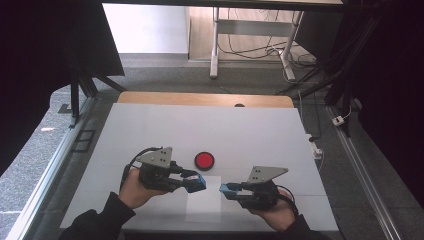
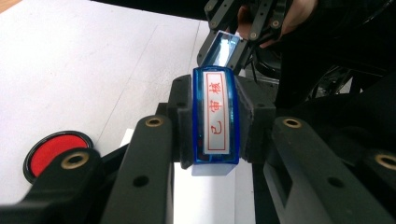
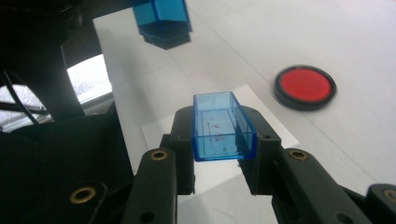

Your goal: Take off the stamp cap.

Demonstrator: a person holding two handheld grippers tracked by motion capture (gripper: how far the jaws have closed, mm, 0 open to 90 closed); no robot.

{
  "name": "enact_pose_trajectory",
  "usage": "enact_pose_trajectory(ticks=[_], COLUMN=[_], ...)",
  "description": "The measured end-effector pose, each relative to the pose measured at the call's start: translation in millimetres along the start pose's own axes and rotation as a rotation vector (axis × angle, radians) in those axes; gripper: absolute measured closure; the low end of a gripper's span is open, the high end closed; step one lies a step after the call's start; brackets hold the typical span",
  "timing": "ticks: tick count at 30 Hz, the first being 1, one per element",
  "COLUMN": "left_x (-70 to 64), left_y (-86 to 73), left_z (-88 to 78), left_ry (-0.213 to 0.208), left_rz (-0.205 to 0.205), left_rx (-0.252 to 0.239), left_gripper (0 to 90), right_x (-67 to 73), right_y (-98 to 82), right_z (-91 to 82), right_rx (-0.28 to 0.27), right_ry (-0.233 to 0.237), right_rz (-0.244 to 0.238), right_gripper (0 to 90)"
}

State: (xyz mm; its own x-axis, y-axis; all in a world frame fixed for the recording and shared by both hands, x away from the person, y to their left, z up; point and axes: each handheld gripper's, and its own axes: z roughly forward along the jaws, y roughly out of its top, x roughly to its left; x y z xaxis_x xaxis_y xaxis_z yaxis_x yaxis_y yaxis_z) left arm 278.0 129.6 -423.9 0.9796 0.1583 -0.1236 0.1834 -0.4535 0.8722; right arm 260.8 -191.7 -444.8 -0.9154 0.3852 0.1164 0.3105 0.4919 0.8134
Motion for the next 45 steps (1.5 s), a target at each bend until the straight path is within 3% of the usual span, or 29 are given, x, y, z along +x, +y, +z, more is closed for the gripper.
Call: enact_pose_trajectory(ticks=[7,12,20,22,27,37,45], left_x=[1.0,2.0,2.1,2.2,3.4,4.8,8.3], left_y=[-0.3,-0.7,0.1,0.5,0.9,2.8,4.9], left_z=[-0.3,-0.6,-0.9,-1.6,-3.2,-7.0,-7.5], left_ry=[0.011,0.021,0.040,0.047,0.068,0.108,0.132], left_rz=[-0.016,-0.026,-0.029,-0.031,-0.041,-0.056,-0.076], left_rx=[0.001,0.003,0.007,0.007,0.004,0.002,0.009], left_gripper=[70.0,70.0,70.0,70.1,70.0,70.0,70.1], right_x=[-3.8,-3.5,-6.4,-6.9,-8.8,-13.9,-17.1], right_y=[-5.3,-12.9,-25.9,-30.1,-39.1,-53.6,-65.3], right_z=[-16.8,-27.2,-46.5,-51.9,-63.2,-78.2,-86.6], right_rx=[-0.031,-0.049,-0.063,-0.065,-0.070,-0.074,-0.064], right_ry=[-0.055,-0.122,-0.200,-0.243,-0.294,-0.345,-0.354], right_rz=[0.047,0.033,0.069,0.067,0.074,0.170,0.228], right_gripper=[68.6,68.6,68.6,68.5,68.5,68.5,68.5])
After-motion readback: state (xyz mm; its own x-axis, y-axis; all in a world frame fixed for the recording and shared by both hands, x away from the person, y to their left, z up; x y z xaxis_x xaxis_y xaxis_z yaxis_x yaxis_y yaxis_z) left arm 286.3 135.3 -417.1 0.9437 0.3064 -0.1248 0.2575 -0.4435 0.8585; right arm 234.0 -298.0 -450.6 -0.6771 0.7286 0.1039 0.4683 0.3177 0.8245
